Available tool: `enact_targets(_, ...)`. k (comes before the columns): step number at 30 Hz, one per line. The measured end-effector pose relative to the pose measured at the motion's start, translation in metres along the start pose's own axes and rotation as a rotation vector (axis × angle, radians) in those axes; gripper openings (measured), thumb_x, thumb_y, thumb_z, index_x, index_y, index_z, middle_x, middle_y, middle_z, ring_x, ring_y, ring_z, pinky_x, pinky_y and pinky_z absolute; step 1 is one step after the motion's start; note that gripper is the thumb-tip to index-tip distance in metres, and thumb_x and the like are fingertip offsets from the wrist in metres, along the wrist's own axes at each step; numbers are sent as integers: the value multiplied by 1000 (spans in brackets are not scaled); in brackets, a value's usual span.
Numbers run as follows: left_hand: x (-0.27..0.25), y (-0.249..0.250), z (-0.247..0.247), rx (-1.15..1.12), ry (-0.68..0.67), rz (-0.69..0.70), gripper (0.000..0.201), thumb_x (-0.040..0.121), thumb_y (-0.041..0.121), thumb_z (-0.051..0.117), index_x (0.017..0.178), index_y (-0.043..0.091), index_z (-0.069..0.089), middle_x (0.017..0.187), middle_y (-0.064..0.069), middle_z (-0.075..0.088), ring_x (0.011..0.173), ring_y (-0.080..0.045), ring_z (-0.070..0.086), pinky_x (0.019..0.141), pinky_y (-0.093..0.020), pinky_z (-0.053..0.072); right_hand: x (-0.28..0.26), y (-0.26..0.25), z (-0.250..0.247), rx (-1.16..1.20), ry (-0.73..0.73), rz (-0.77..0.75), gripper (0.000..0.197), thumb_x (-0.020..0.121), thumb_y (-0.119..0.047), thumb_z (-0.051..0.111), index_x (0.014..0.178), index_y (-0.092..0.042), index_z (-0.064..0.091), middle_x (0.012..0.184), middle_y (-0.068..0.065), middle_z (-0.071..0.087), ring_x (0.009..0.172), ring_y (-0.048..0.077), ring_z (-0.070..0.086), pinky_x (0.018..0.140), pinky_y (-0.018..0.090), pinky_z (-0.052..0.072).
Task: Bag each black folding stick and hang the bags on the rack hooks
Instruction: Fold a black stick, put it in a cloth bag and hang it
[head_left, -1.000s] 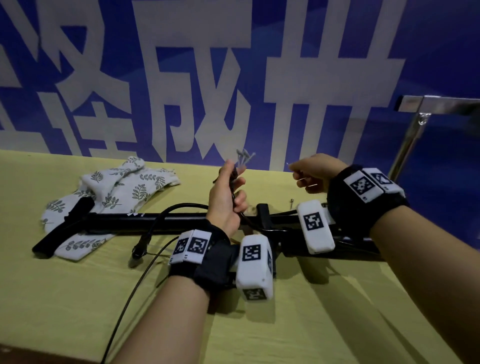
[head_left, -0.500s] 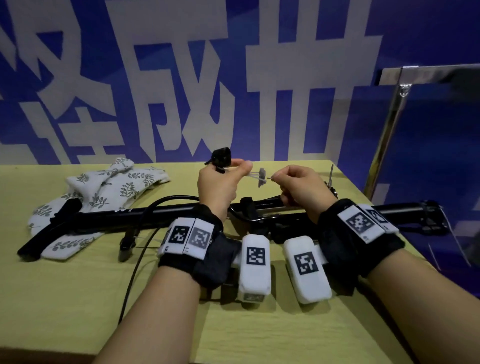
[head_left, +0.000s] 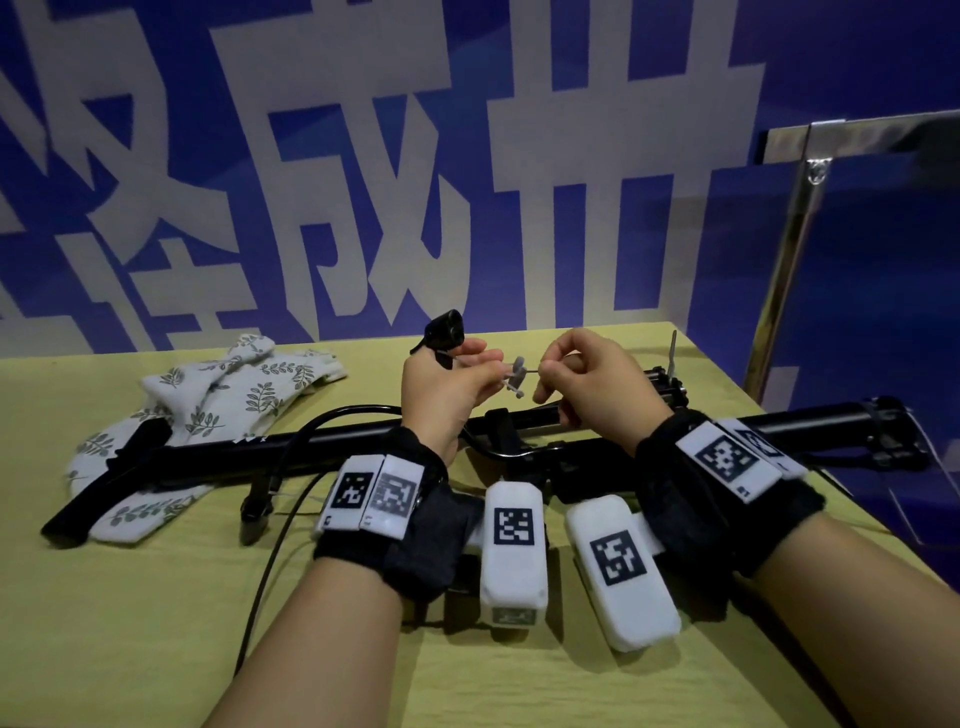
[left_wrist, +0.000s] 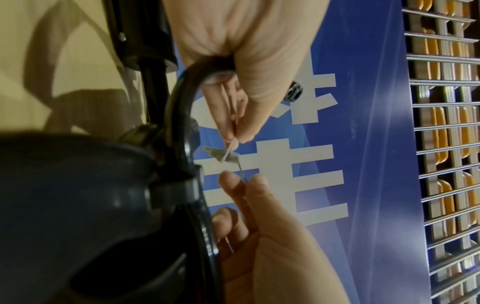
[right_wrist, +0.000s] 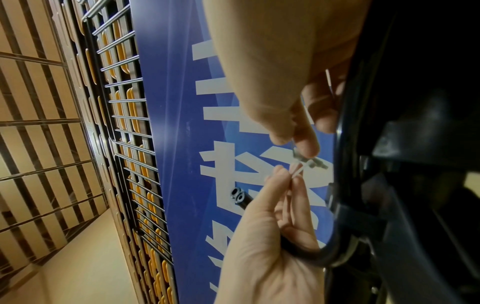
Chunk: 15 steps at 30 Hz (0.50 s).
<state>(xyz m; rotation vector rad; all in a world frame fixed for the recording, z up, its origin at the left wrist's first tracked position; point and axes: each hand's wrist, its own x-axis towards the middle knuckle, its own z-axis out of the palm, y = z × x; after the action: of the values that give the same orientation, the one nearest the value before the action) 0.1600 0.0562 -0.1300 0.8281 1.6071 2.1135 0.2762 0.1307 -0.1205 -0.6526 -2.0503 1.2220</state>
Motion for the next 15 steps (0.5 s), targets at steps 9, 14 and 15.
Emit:
enact_targets(9, -2, 0, 2, -18, 16, 24, 25, 78, -12, 65, 82, 10, 54, 81, -4, 65, 73, -9, 65, 62, -14, 55, 1, 1, 0, 2, -5, -6, 19, 97, -11, 47, 91, -11, 65, 77, 3, 68, 48, 12, 52, 49, 16, 48)
enact_targets(14, -2, -1, 2, 5, 49, 24, 25, 78, -11, 66, 82, 11, 55, 81, -3, 65, 73, -8, 65, 62, -15, 56, -1, -1, 0, -3, -30, -7, 22, 96, -10, 47, 82, -14, 64, 73, 4, 66, 47, 13, 50, 46, 14, 47)
enact_targets(15, -2, -1, 2, 8, 59, 21, 25, 77, -11, 66, 82, 11, 55, 81, -4, 65, 72, -8, 65, 62, -15, 55, -1, -1, 0, -2, -24, -15, 24, 96, -10, 47, 80, -15, 63, 73, 4, 66, 46, 13, 50, 46, 15, 47)
